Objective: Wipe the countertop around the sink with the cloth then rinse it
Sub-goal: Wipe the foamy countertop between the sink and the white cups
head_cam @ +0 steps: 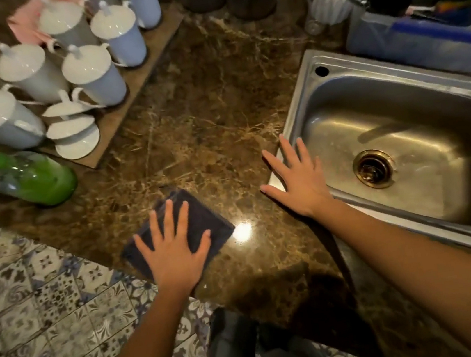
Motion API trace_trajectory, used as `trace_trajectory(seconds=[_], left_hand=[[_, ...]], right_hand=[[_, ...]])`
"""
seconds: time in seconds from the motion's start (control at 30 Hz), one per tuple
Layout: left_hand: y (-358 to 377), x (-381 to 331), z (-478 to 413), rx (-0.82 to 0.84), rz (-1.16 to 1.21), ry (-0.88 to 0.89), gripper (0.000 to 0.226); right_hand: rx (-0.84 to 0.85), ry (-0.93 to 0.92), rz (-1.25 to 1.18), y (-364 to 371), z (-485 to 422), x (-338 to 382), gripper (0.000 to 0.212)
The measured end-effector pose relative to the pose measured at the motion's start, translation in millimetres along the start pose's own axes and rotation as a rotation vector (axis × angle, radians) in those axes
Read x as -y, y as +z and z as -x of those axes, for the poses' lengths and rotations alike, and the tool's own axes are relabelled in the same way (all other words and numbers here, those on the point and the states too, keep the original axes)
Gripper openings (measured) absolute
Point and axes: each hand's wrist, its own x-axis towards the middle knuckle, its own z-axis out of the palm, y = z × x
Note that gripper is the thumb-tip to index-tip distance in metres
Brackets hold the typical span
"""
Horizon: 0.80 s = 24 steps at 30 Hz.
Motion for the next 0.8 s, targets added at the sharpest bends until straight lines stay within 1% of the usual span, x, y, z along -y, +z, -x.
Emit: trace_trajectory(seconds=[0.07,0.17,0.33,0.5,0.6,0.7,0.8], left_hand=[[-7,23,-18,-0.02,0.014,-0.036,0.077],[-19,53,-50,-0.047,0.018,-0.066,0.078],[-31,86,-96,-0.046,0.017,-0.023,0.076],[-32,89,-105,-0.028,-0.016,0.032,0.075],[-31,88,-104,-0.03,-0.017,0.029,0.075],[-26,77,-94,-0.027,-0.01,0.004,0.075],[-19,55,-69,-0.017,-0.017,0.025,0.075]], right_hand=[[0.019,0.043,0.001,3,-15,12,0.074],[-0.003,0.091,0.051,11,-20,19,0.073],[-0.017,0.109,0.091,13,-19,19,0.072],[-0.033,0.123,0.087,13,-20,22,0.071],[-0.044,0.124,0.089,13,-19,22,0.07],[-0.051,0.115,0.07,13,-18,22,0.068],[-0.051,0.107,0.043,12,-18,21,0.067]])
